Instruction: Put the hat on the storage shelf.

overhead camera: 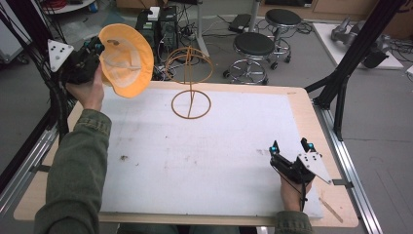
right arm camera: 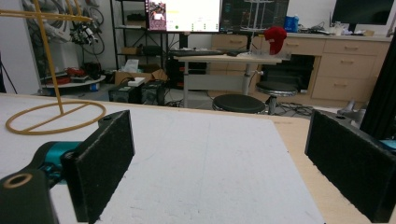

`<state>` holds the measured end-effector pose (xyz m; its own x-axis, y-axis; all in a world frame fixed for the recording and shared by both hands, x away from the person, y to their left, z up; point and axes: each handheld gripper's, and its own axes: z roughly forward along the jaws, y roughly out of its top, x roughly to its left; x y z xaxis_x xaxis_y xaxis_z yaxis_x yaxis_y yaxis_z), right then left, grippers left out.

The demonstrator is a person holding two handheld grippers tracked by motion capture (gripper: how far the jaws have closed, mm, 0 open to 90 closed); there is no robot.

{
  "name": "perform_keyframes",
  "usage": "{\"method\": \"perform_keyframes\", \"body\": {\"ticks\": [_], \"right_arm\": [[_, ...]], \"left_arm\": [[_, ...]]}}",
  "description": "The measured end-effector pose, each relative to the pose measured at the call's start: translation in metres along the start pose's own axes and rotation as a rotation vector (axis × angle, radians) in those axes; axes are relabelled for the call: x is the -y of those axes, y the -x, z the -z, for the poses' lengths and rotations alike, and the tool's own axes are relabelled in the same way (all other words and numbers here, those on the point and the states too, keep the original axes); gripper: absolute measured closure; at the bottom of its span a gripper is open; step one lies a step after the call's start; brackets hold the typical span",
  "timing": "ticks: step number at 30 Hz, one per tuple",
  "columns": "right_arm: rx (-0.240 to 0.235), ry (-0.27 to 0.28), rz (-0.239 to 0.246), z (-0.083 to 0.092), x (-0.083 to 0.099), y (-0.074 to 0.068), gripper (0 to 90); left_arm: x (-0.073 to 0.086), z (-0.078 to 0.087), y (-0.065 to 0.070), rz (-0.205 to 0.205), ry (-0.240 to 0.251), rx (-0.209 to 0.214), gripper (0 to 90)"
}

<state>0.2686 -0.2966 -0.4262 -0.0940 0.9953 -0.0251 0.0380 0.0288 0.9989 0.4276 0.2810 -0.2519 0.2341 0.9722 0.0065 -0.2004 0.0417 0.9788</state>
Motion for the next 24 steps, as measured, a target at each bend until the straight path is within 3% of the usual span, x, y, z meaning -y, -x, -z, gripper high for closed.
{"method": "perform_keyframes", "body": {"ticks": [15, 20, 24], "right_arm": [[-0.014, -0.001, -0.015, 0.0, 0.0, 0.0, 6.9], [-0.013, 0.0, -0.021, 0.001, 0.0, 0.0, 6.9], [-0.02, -0.005, -0.035, 0.0, 0.001, 0.001, 6.9]], "left_arm": [[-0.029, -0.037, 0.024, -0.053, -0.001, 0.007, 85.1], [-0.038, -0.05, 0.042, -0.043, 0.014, 0.05, 85.1], [-0.043, -0.06, 0.065, -0.068, 0.023, 0.086, 85.1]]}}
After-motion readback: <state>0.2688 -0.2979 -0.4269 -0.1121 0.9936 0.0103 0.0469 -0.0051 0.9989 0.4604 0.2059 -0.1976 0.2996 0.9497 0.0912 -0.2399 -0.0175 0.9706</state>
